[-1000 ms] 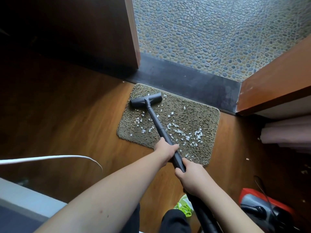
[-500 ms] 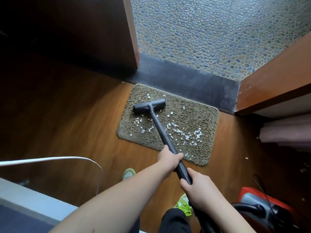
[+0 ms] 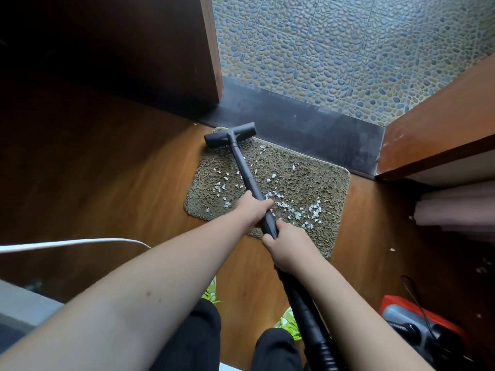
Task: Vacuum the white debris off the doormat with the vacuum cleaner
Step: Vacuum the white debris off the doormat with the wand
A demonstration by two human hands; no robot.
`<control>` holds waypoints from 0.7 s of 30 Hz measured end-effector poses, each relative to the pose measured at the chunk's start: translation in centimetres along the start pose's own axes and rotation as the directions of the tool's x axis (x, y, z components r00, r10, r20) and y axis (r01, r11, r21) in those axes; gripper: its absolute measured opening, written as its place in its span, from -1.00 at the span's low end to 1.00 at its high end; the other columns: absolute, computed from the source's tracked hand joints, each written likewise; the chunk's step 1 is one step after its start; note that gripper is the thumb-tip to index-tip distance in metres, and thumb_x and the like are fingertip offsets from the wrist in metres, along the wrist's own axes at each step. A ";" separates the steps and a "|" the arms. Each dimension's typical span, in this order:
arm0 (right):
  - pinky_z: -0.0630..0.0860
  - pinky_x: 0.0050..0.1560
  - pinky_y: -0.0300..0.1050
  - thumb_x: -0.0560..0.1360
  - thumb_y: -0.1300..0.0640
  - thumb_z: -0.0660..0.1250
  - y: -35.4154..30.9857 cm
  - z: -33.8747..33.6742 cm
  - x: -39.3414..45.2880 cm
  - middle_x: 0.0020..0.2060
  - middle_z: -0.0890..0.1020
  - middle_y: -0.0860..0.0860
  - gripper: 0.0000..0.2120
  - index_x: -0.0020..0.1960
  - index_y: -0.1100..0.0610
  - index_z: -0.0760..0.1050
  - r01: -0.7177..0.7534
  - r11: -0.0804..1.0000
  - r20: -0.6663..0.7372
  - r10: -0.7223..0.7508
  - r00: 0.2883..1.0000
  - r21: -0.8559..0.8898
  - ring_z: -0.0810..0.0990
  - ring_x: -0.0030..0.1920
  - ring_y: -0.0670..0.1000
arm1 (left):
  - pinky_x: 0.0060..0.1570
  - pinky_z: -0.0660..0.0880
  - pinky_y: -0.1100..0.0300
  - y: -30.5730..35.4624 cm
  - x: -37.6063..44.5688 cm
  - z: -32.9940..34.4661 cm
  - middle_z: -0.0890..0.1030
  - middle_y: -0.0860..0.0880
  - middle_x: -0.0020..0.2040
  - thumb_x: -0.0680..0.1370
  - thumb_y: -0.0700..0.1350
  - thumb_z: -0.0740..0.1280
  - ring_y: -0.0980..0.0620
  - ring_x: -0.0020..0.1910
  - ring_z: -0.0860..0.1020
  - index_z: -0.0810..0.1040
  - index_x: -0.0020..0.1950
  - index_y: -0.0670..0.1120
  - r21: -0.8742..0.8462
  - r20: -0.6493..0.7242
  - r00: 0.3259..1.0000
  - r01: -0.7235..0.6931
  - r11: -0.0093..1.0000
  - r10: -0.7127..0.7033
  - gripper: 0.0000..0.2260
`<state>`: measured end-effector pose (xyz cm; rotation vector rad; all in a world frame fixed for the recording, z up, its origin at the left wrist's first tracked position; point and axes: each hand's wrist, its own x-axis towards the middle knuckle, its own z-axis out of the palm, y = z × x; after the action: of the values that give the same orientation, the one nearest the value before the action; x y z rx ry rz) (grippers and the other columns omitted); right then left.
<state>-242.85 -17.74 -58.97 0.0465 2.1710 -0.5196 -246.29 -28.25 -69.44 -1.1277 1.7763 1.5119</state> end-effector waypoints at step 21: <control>0.58 -0.06 -0.03 0.55 -0.01 0.16 4.5 0.3 -2.5 -0.08 0.58 0.08 -0.84 -0.03 0.09 0.36 -0.048 0.998 0.047 0.050 0.998 -0.044 0.61 -0.12 0.15 | -0.07 0.64 -0.06 -2.6 -2.8 4.2 0.55 -0.17 0.00 0.43 -0.01 0.40 -0.18 -0.03 0.59 0.43 0.08 -0.10 0.077 -0.019 0.998 0.066 0.995 -0.065 -0.69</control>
<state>-240.10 -13.37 -58.73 0.0635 2.1276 -0.4421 -243.12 -23.56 -69.36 -1.1519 1.7762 1.3868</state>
